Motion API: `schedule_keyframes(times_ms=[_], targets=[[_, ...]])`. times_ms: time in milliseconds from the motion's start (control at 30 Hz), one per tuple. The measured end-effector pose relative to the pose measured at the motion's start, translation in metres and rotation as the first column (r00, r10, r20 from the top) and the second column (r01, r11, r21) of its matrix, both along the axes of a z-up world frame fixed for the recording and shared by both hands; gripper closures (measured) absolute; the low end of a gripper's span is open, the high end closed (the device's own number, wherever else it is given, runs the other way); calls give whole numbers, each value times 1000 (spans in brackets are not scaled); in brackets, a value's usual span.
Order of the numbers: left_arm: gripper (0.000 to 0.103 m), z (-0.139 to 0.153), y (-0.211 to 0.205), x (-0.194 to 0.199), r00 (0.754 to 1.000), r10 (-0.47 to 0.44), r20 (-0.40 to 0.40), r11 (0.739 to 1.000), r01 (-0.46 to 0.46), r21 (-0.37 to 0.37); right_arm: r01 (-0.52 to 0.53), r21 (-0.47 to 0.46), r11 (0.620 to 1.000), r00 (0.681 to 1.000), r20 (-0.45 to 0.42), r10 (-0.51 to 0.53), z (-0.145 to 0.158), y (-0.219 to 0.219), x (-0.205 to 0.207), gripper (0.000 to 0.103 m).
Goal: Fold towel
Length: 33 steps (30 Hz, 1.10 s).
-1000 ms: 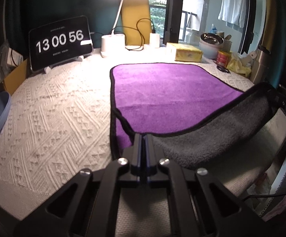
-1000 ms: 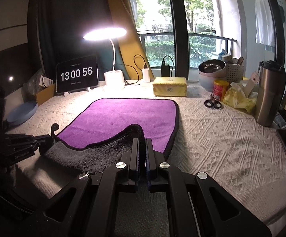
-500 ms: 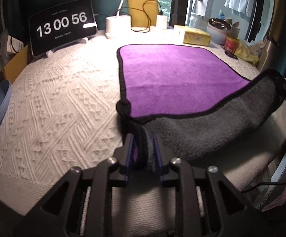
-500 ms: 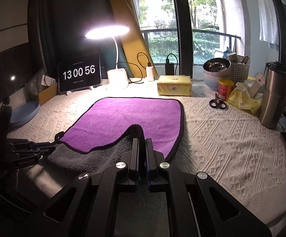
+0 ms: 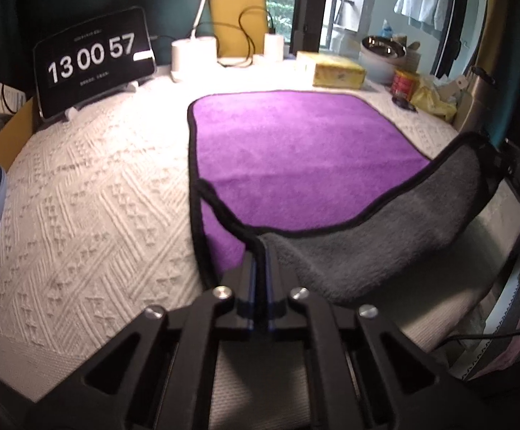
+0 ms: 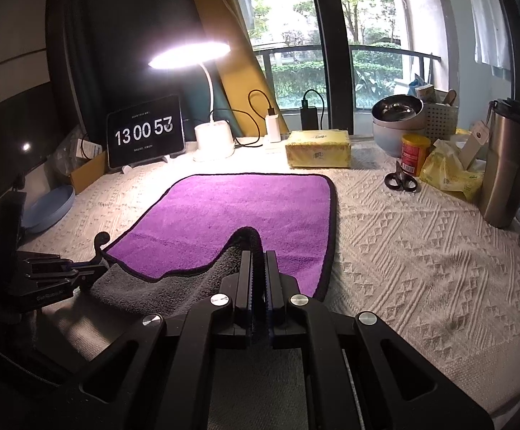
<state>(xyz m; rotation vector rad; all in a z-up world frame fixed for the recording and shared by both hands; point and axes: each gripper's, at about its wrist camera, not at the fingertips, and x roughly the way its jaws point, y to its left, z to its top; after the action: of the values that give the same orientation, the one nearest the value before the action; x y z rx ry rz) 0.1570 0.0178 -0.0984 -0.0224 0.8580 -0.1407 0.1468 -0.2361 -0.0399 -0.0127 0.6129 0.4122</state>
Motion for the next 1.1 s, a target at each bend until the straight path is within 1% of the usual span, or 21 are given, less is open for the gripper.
schedule_keyframes(times_ms=[233,500,733,800,900,1100], targets=[[99,40,-1,10,997,-2,80,1000,4,-20,-4,2,1000,1000,21,4,13,1,8,97],[99,67,11,28,989,20,146,999,-15,-37,16,-13,1000,999,43,-15,27,6,30,97],[99,79,29,58,979,57,196,997,-45,-65,49,-37,998,996,76,-46,39,8,59,97],[99,80,31,70,975,60,216,997,-48,-58,62,-42,997,994,87,-58,42,7,71,97],[99,79,34,91,973,63,223,997,-49,-66,75,-54,996,992,105,-69,45,9,94,97],[99,74,36,129,967,67,245,996,-52,-67,92,-93,991,990,112,-81,37,18,140,97]])
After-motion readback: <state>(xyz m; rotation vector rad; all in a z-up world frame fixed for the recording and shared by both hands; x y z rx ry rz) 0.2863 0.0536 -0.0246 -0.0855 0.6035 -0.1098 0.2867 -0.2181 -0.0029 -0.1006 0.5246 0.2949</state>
